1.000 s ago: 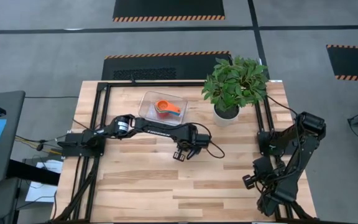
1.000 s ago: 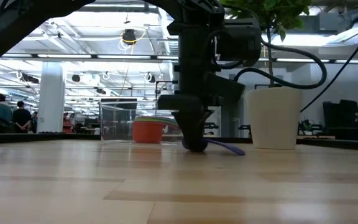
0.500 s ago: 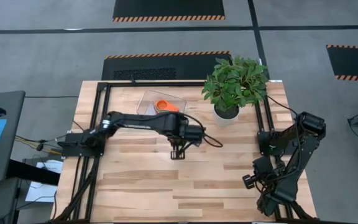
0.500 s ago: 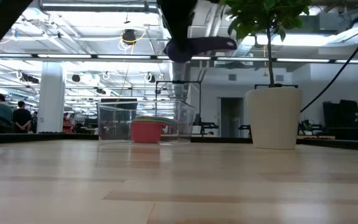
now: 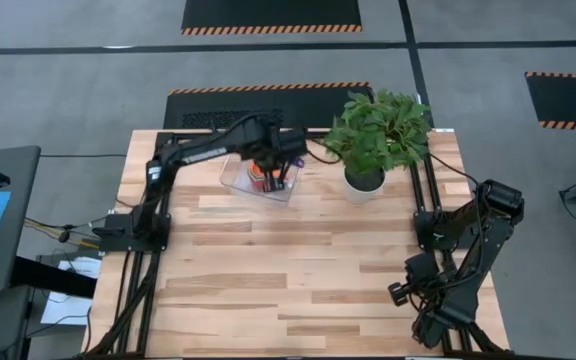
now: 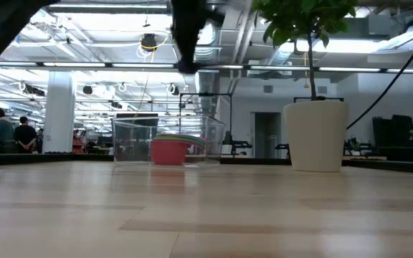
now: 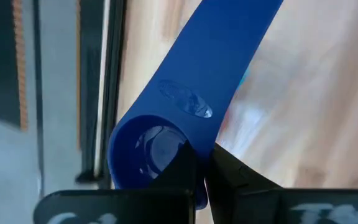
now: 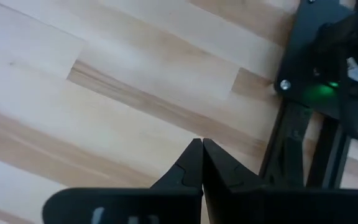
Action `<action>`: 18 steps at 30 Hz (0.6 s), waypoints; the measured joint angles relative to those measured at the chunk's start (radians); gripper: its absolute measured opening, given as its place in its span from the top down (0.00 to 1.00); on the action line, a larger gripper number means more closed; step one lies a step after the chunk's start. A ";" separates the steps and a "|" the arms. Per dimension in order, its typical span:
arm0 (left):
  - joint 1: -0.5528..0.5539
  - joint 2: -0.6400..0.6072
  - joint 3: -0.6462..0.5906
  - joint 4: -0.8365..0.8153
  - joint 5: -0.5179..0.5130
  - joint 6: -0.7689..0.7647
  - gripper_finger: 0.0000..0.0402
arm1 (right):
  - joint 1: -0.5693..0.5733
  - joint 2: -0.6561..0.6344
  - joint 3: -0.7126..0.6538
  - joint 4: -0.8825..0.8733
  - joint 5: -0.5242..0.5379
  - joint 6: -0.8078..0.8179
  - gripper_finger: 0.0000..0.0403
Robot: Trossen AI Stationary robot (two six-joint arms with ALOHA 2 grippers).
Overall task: Nest measuring cups in basket
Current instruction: Stack the dark blue measuring cup on top of the orange measuring cup in the transparent bin
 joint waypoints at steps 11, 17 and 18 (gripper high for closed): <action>0.115 0.002 -0.311 0.069 0.048 0.082 1.00 | 0.000 0.000 0.000 0.023 0.003 0.000 0.95; 0.096 0.000 -0.434 0.200 0.066 0.138 1.00 | 0.000 0.000 0.000 0.040 0.002 0.000 0.96; 0.096 0.000 -0.450 0.204 0.065 0.138 1.00 | 0.000 0.000 0.000 0.044 0.002 0.000 0.95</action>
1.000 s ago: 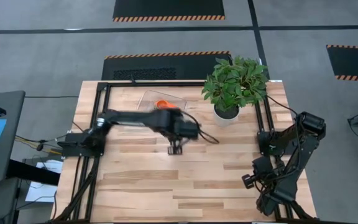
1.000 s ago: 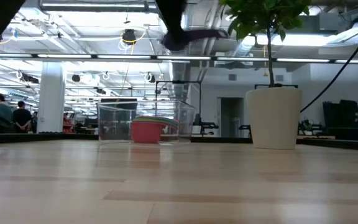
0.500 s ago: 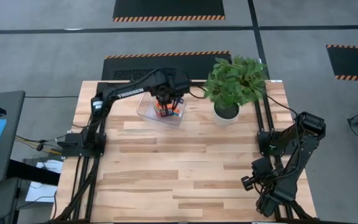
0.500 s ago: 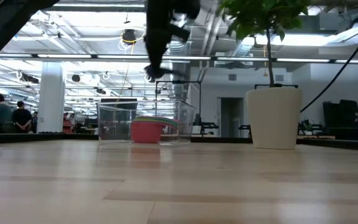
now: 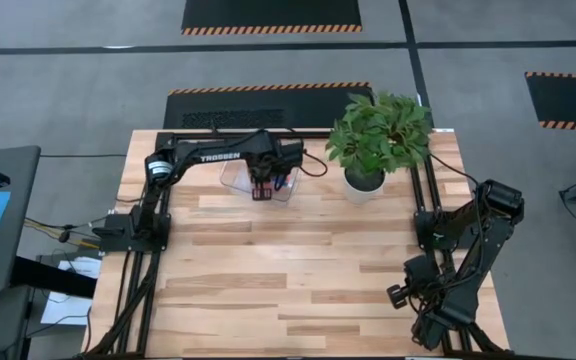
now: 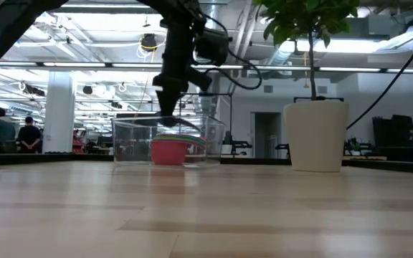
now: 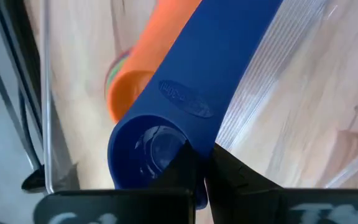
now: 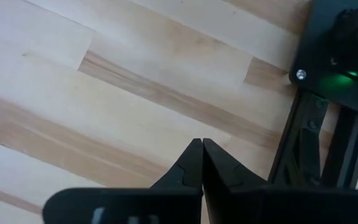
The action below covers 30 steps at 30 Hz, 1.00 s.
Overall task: Nest measuring cups in basket
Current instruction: Stack the dark blue measuring cup on top of the orange measuring cup in the transparent bin
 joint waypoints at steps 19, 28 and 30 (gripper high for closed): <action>0.052 -0.014 -0.037 0.053 0.008 -0.013 0.99 | 0.000 0.000 0.000 0.053 0.000 0.001 0.94; 0.056 -0.014 -0.037 0.059 0.026 -0.024 0.87 | 0.000 0.000 0.000 0.053 -0.001 0.001 0.96; 0.056 -0.014 -0.037 0.071 0.026 -0.028 0.86 | 0.000 0.000 0.000 0.053 0.000 0.001 0.95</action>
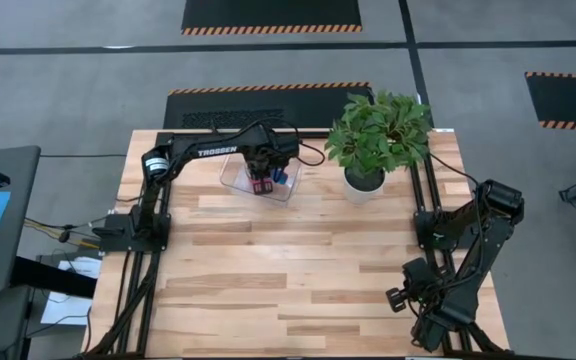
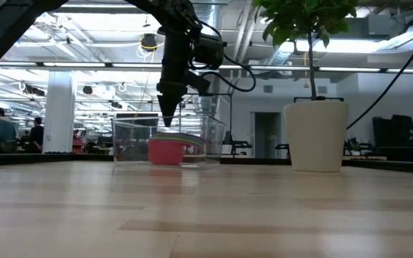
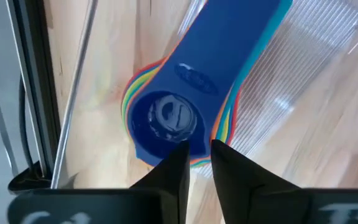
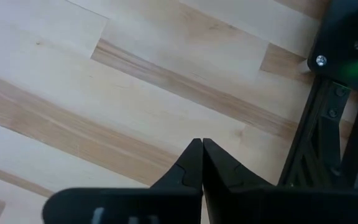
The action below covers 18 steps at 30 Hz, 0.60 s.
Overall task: Nest measuring cups in basket
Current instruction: Stack the dark blue measuring cup on top of the orange measuring cup in the transparent bin, then adjust the transparent bin
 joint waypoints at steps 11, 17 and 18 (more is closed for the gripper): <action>-0.020 -0.023 0.000 -0.131 -0.002 -0.119 0.85 | 0.000 0.000 0.000 -0.001 0.000 0.000 0.94; -0.055 -0.052 0.000 -0.111 -0.008 -0.169 0.85 | 0.000 0.000 0.000 -0.002 0.000 -0.001 0.95; -0.063 -0.053 0.001 -0.106 -0.017 -0.174 0.85 | 0.000 0.000 0.000 -0.002 0.000 -0.001 0.95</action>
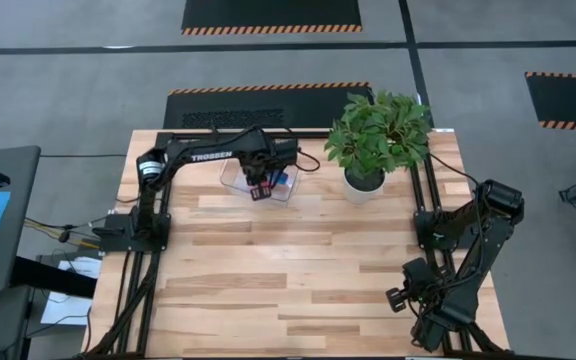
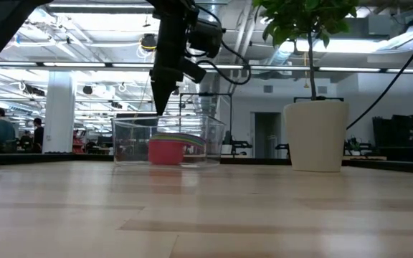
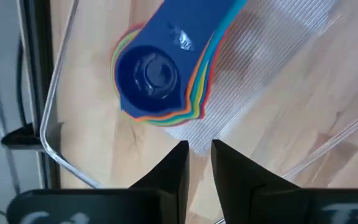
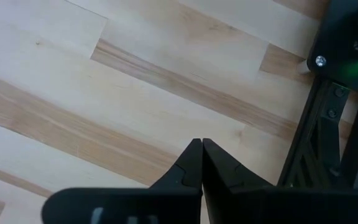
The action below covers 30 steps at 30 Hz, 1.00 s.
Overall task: Nest measuring cups in basket
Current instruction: Adjust the transparent bin
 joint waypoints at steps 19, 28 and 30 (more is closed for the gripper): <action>-0.057 -0.113 -0.297 0.026 -0.218 -0.146 0.85 | 0.001 0.000 0.000 0.022 0.000 -0.005 0.95; -0.090 -0.154 -0.425 0.137 -0.210 -0.195 0.85 | 0.003 0.000 0.000 0.043 0.000 -0.027 0.94; -0.109 -0.158 -0.419 0.126 -0.184 -0.203 0.85 | 0.003 0.000 0.000 0.046 0.000 -0.028 0.95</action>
